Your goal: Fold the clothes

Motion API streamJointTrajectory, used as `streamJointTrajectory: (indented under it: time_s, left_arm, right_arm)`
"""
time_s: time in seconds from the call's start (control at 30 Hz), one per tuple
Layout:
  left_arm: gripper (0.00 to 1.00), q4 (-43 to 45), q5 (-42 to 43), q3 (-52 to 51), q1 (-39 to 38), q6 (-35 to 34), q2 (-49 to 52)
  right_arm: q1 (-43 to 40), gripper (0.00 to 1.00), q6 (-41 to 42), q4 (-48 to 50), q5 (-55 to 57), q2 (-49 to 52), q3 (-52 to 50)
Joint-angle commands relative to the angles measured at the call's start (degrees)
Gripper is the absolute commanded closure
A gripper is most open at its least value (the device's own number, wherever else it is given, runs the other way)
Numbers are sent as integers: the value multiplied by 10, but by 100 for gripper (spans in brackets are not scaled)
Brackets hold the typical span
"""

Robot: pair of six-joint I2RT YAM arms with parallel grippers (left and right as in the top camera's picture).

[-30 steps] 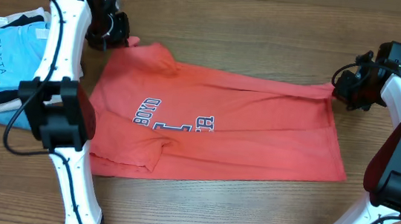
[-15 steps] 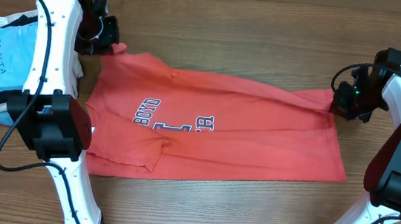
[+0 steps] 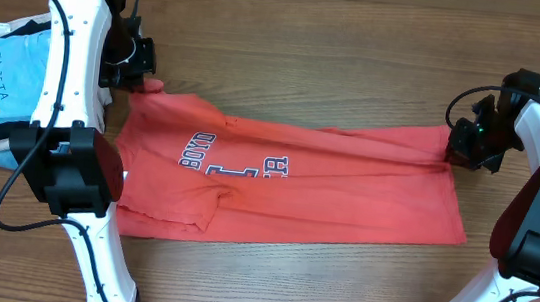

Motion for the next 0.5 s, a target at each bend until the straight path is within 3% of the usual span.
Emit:
streamJointTrajectory:
  time_s: [0.0, 0.47]
  left_arm:
    - [96, -2, -12, -7, 7, -2, -6]
    - [96, -2, -7, -113, 6, -6, -33]
  right_arm:
    - [-4, 93, 0, -10, 12, 3, 16]
    - [-19, 93, 0, -33, 11, 3, 16]
